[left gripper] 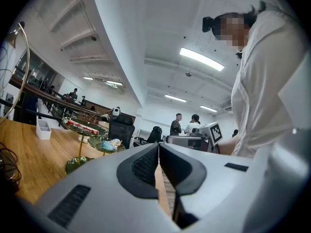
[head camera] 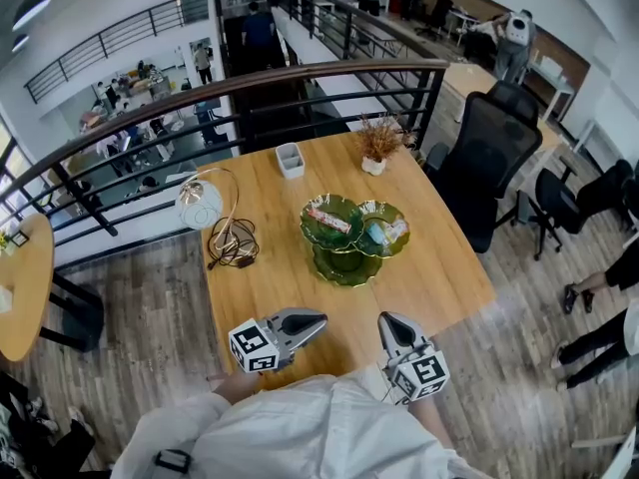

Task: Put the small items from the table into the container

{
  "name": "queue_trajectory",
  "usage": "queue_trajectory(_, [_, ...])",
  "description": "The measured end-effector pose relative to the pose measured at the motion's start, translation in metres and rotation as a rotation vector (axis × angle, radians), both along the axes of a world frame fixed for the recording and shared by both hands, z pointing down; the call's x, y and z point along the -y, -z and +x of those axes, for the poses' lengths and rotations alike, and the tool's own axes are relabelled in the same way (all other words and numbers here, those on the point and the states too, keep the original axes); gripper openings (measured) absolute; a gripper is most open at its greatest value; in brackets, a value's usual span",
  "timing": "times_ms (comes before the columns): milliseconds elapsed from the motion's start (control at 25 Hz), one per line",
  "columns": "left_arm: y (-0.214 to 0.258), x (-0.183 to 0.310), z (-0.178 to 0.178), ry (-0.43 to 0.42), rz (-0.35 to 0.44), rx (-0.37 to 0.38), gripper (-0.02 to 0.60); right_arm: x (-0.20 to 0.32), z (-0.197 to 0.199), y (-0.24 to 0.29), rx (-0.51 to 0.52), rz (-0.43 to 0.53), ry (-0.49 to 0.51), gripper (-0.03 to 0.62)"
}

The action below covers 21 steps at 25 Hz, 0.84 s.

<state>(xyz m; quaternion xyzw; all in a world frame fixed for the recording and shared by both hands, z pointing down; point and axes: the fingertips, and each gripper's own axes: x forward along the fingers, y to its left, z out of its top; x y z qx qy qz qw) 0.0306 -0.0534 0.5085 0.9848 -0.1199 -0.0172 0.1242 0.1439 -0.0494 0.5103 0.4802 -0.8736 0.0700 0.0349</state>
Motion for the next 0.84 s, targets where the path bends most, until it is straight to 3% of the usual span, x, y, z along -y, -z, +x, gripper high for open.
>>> queue_trajectory(840, [-0.0031, -0.0007, -0.0013, -0.019, 0.015, 0.023, 0.008, -0.0002, 0.0020, -0.0030, -0.017, -0.012, -0.022, 0.012])
